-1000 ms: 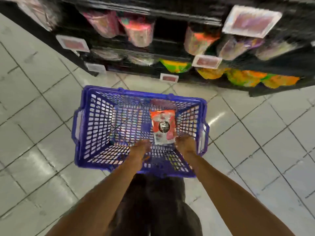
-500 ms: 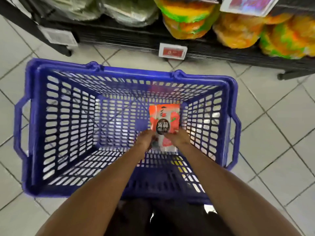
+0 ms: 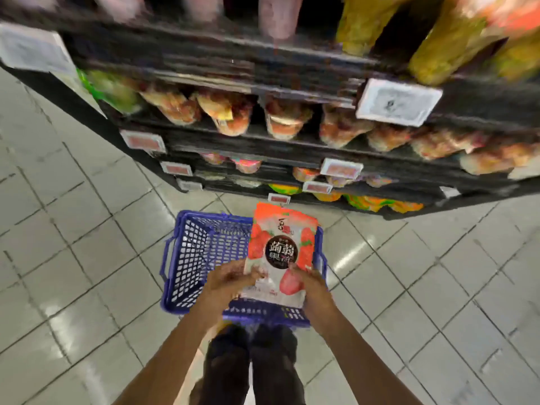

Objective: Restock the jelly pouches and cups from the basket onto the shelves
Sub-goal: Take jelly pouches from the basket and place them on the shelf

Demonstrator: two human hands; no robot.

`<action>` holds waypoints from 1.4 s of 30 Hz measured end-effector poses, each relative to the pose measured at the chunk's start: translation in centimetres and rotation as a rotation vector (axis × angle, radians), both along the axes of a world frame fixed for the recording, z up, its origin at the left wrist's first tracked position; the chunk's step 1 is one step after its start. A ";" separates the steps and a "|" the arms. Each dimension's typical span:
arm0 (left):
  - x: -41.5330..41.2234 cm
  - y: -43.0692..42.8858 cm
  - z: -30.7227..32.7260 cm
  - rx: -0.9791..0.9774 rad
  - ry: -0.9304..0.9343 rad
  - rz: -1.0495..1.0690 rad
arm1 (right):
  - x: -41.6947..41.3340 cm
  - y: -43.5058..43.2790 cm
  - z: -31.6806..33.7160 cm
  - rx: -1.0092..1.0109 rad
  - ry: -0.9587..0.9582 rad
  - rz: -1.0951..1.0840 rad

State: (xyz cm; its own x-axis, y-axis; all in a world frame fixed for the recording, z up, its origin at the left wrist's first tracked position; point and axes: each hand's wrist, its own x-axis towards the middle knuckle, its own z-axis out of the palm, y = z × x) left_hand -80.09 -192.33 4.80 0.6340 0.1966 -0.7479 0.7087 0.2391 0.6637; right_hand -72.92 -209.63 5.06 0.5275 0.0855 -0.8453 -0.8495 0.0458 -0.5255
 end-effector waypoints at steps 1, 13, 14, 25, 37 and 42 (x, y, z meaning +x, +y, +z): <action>0.3 0.3 3.4 -0.004 -0.026 0.013 | 0.4 0.2 3.5 0.014 -0.036 0.015; 4.5 2.7 31.9 0.132 -0.438 0.225 | 6.3 3.5 30.7 0.174 -0.510 0.216; 4.9 3.2 33.1 0.145 -0.455 0.228 | 6.8 4.1 31.8 0.185 -0.516 0.214; 10.0 10.0 41.3 0.302 -0.650 0.311 | 10.3 11.3 42.0 0.200 -0.948 0.309; 13.1 17.4 45.7 0.498 -0.812 0.297 | 12.2 19.3 46.8 0.218 -1.148 0.144; 14.6 18.2 47.7 0.718 -0.896 0.215 | 14.0 22.0 48.7 0.127 -1.214 0.127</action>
